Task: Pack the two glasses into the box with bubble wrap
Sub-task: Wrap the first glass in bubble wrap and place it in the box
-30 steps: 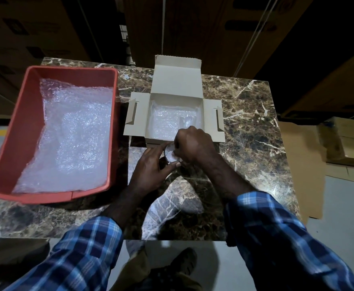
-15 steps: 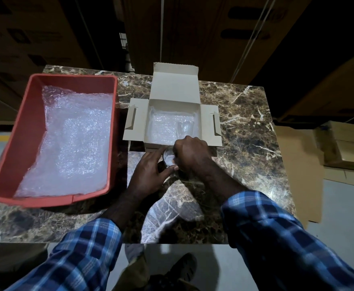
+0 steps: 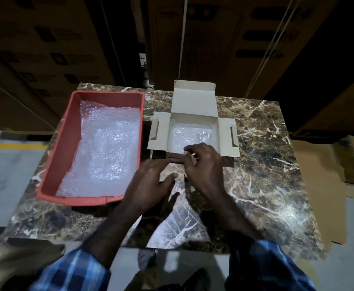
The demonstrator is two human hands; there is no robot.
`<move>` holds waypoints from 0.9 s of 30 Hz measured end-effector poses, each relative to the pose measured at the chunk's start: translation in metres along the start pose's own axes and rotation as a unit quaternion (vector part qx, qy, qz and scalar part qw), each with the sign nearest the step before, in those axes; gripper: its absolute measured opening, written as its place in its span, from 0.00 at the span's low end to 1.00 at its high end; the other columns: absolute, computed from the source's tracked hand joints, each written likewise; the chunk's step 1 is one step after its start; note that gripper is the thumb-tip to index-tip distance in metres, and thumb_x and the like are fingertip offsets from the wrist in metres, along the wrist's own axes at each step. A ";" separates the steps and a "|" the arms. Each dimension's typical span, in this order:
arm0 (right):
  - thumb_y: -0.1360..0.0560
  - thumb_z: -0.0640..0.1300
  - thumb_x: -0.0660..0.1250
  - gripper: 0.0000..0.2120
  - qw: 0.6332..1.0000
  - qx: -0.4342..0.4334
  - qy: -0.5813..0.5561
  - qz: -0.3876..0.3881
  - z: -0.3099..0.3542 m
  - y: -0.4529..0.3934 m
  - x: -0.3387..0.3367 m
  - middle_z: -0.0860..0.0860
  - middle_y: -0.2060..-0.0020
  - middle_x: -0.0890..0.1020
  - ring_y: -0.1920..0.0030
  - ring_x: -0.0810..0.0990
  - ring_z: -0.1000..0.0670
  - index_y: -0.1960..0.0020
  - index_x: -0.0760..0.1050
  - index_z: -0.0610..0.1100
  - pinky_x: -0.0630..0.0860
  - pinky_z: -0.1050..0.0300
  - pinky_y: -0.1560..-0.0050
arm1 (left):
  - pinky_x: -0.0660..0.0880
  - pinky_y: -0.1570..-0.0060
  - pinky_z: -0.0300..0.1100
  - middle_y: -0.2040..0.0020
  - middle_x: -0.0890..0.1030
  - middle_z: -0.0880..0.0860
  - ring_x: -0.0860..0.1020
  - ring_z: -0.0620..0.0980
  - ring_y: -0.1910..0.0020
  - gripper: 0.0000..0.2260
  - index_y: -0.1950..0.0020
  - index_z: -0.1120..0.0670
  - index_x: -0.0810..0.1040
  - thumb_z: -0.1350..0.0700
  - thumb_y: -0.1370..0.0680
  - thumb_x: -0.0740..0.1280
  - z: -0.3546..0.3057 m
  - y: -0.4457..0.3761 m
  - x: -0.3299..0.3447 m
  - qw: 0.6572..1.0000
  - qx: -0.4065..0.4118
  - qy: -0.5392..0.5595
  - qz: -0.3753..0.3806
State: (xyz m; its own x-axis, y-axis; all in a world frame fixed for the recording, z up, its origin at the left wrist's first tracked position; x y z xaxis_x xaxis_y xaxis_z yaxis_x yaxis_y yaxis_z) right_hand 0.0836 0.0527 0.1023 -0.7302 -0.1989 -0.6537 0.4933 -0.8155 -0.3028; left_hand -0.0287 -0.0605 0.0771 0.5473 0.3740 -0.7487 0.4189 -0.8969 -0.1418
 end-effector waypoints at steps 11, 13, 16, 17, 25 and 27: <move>0.23 0.50 0.68 0.19 0.871 -0.104 0.135 0.461 0.121 0.034 0.168 0.43 0.37 0.79 0.37 0.77 0.41 0.34 0.77 0.46 0.76 0.47 0.39 | 0.69 0.33 0.45 0.31 0.77 0.51 0.74 0.53 0.32 0.24 0.27 0.49 0.73 0.43 0.22 0.69 0.157 0.030 -0.104 0.938 -0.147 -0.243 0.201; 0.23 0.50 0.68 0.19 0.840 -0.087 0.182 0.504 0.118 0.040 0.188 0.41 0.37 0.75 0.37 0.76 0.40 0.34 0.75 0.45 0.76 0.46 0.40 | 0.67 0.32 0.41 0.29 0.75 0.51 0.72 0.51 0.30 0.25 0.27 0.50 0.72 0.41 0.21 0.67 0.170 0.032 -0.101 0.925 -0.166 -0.230 0.252; 0.23 0.48 0.69 0.17 0.831 -0.073 0.210 0.510 0.113 0.044 0.205 0.41 0.39 0.75 0.39 0.76 0.40 0.36 0.75 0.45 0.77 0.45 0.41 | 0.66 0.32 0.41 0.28 0.75 0.51 0.72 0.50 0.29 0.23 0.28 0.50 0.74 0.42 0.21 0.66 0.178 0.030 -0.099 0.923 -0.166 -0.213 0.273; 0.24 0.47 0.69 0.15 0.831 -0.071 0.212 0.509 0.112 0.045 0.208 0.42 0.40 0.76 0.40 0.77 0.40 0.37 0.76 0.46 0.77 0.47 0.43 | 0.66 0.31 0.41 0.28 0.75 0.51 0.72 0.50 0.29 0.23 0.28 0.51 0.74 0.42 0.21 0.67 0.179 0.029 -0.098 0.923 -0.161 -0.211 0.279; 0.23 0.40 0.65 0.09 0.863 -0.034 0.220 0.454 0.107 0.030 0.213 0.41 0.46 0.78 0.47 0.79 0.39 0.44 0.77 0.43 0.73 0.54 0.55 | 0.66 0.30 0.45 0.27 0.73 0.50 0.70 0.50 0.28 0.29 0.26 0.50 0.71 0.37 0.23 0.67 0.187 0.022 -0.091 0.925 -0.140 -0.177 0.304; 0.24 0.39 0.63 0.08 0.883 -0.015 0.199 0.425 0.111 0.019 0.206 0.41 0.48 0.79 0.50 0.79 0.39 0.46 0.76 0.43 0.72 0.55 0.57 | 0.68 0.32 0.46 0.29 0.75 0.50 0.72 0.51 0.30 0.30 0.27 0.50 0.72 0.36 0.24 0.68 0.188 0.021 -0.093 0.934 -0.140 -0.156 0.290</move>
State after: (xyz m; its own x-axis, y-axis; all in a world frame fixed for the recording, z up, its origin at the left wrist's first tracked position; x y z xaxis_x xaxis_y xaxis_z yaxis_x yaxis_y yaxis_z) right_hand -0.1098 -0.0635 0.0387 0.1307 -0.5213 -0.8433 0.8000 -0.4469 0.4002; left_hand -0.2074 -0.1583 0.0221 0.5224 -0.2820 -0.8047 0.3145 -0.8135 0.4892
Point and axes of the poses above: each hand's wrist, its own y-axis away from the middle knuckle, its own x-axis out of the palm, z = x × y, the point moved 7 cm from there along -y, towards the middle knuckle
